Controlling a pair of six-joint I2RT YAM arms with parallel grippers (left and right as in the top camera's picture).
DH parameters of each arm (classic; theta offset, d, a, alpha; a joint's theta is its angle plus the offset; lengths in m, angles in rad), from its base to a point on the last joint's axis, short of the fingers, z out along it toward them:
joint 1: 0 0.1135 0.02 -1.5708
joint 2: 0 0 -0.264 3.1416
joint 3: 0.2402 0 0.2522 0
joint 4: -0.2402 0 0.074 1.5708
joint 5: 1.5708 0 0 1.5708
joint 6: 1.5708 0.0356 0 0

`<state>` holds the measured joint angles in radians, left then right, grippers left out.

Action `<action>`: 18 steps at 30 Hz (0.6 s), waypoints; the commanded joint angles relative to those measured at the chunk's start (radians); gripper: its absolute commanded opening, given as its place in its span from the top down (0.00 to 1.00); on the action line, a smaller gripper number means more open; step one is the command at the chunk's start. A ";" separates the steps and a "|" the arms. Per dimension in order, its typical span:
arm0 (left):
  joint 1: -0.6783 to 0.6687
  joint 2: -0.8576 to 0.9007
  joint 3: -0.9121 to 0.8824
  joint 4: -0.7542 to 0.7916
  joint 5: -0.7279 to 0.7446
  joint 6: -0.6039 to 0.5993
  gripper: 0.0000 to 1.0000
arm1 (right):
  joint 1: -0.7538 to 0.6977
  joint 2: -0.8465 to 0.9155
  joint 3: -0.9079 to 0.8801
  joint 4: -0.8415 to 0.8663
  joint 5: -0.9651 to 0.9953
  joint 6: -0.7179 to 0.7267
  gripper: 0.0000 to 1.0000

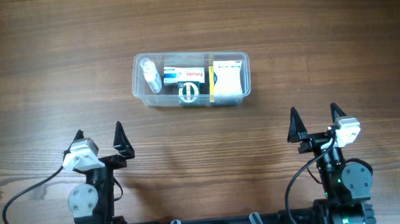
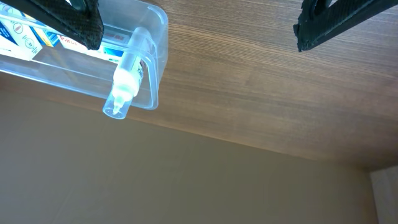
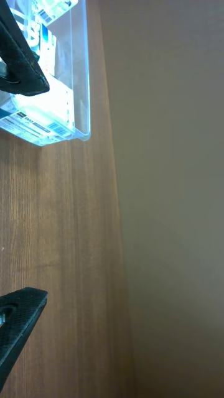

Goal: Pack container

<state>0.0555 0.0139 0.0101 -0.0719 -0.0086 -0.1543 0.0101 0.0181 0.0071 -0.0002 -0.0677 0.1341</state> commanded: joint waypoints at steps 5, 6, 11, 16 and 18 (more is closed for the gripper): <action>0.008 -0.008 -0.005 -0.002 0.009 0.019 0.00 | -0.005 -0.002 -0.002 0.003 -0.005 -0.003 0.00; 0.007 -0.008 -0.005 -0.002 0.009 0.019 0.00 | -0.005 -0.001 -0.002 0.003 -0.005 -0.003 0.00; 0.007 -0.008 -0.005 -0.002 0.009 0.019 0.00 | -0.005 -0.001 -0.002 0.003 -0.005 -0.003 0.00; 0.007 -0.008 -0.005 -0.001 0.009 0.019 0.00 | -0.005 -0.001 -0.002 0.003 -0.005 -0.003 0.00; 0.007 -0.008 -0.005 -0.001 0.009 0.019 0.00 | -0.005 -0.001 -0.002 0.003 -0.005 -0.003 0.00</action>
<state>0.0555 0.0139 0.0101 -0.0719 -0.0086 -0.1543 0.0101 0.0181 0.0071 -0.0002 -0.0677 0.1341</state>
